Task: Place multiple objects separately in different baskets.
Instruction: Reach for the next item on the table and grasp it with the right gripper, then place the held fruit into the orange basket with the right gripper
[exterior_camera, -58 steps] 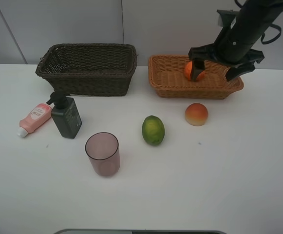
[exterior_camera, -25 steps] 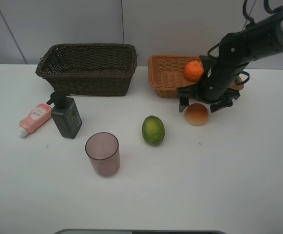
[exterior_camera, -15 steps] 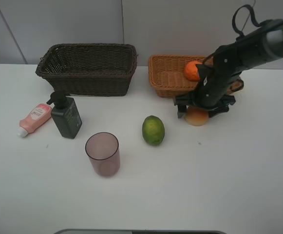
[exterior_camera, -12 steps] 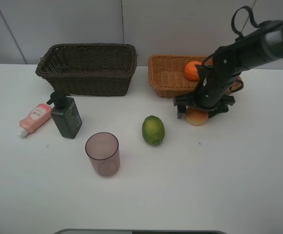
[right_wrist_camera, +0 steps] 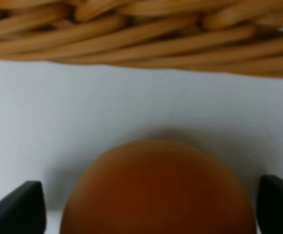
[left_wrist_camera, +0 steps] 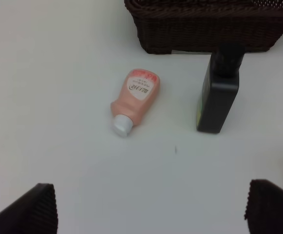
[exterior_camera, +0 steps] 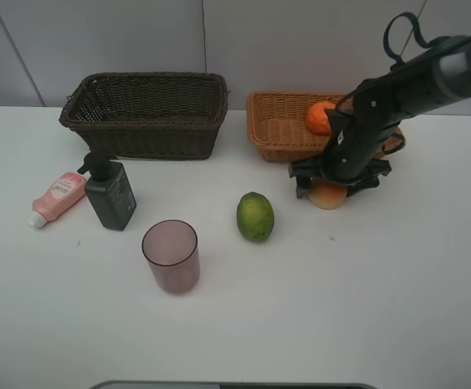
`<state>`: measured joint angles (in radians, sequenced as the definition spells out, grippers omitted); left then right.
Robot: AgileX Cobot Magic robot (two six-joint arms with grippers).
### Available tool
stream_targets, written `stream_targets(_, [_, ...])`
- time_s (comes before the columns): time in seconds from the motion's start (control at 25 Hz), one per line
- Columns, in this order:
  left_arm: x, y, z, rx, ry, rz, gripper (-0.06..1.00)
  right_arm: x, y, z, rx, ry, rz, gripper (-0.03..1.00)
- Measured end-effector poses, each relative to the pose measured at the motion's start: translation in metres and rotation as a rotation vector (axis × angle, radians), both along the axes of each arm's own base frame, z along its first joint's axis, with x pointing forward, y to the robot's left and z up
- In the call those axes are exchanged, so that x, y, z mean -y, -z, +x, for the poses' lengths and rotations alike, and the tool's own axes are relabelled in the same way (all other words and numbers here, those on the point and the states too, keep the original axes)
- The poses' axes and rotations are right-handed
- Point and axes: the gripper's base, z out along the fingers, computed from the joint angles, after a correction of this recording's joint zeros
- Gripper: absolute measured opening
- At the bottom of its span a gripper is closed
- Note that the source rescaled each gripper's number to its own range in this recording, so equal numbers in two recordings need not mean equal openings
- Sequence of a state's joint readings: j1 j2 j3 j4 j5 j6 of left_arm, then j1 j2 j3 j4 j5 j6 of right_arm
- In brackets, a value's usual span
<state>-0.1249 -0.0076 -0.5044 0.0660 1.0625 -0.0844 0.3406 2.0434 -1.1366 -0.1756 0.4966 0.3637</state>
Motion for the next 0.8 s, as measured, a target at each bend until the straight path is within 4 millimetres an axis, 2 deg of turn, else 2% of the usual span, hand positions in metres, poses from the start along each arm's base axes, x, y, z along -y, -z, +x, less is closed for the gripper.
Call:
stream_targets(0.04, [0.0000, 0.0000, 0.0000, 0.000, 0.000, 0.000, 0.99, 0.0005, 0.0000, 0.0000, -0.002, -0.001, -0.003, 0.66])
stream_targets(0.08, [0.0000, 0.0000, 0.0000, 0.000, 0.000, 0.000, 0.99, 0.0006, 0.0004, -0.0001, -0.003, -0.002, -0.005, 0.41])
stream_targets(0.12, [0.0000, 0.0000, 0.0000, 0.000, 0.000, 0.000, 0.99, 0.0008, 0.0005, -0.0002, -0.004, -0.004, -0.008, 0.20])
stream_targets(0.16, [0.0000, 0.0000, 0.0000, 0.000, 0.000, 0.000, 0.99, 0.0012, 0.0005, -0.0001, -0.004, -0.003, -0.008, 0.06])
stream_targets(0.8, [0.0000, 0.0000, 0.0000, 0.000, 0.000, 0.000, 0.99, 0.0012, 0.0005, -0.0001, -0.004, -0.003, -0.008, 0.06])
